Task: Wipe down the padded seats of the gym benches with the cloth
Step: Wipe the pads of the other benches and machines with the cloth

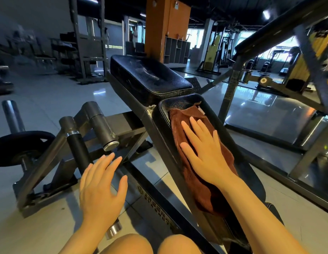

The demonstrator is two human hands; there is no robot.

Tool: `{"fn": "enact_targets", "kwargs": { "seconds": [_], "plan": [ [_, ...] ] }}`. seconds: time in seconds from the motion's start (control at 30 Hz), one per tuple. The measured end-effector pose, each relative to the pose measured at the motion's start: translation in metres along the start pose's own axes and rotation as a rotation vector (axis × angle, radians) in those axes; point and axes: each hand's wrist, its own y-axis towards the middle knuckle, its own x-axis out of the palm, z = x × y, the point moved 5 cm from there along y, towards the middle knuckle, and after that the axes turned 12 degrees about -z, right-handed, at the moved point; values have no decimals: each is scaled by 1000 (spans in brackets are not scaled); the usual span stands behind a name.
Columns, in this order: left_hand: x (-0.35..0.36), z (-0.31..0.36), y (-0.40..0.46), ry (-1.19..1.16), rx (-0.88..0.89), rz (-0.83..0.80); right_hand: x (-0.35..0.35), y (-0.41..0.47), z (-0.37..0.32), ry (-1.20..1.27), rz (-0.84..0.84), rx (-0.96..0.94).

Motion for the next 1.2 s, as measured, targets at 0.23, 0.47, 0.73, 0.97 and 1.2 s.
{"fn": "enact_targets", "kwargs": {
  "seconds": [0.23,0.47,0.73,0.97,1.2],
  "plan": [
    [6,-1,2,40,-29,-17,-8,35,-2,-19,-77,-96],
    [4,-1,1,68,-19,-50,-24,62,15,24,-38,-45],
    [1,1,-1,79,2,-33,3,-43,57,24,-75,10],
    [4,4,0,110,14,-42,1,-28,37,20,-86,58],
    [5,-2,2,114,5,-17,-20,68,-23,24,-15,-97]
  ]
}}
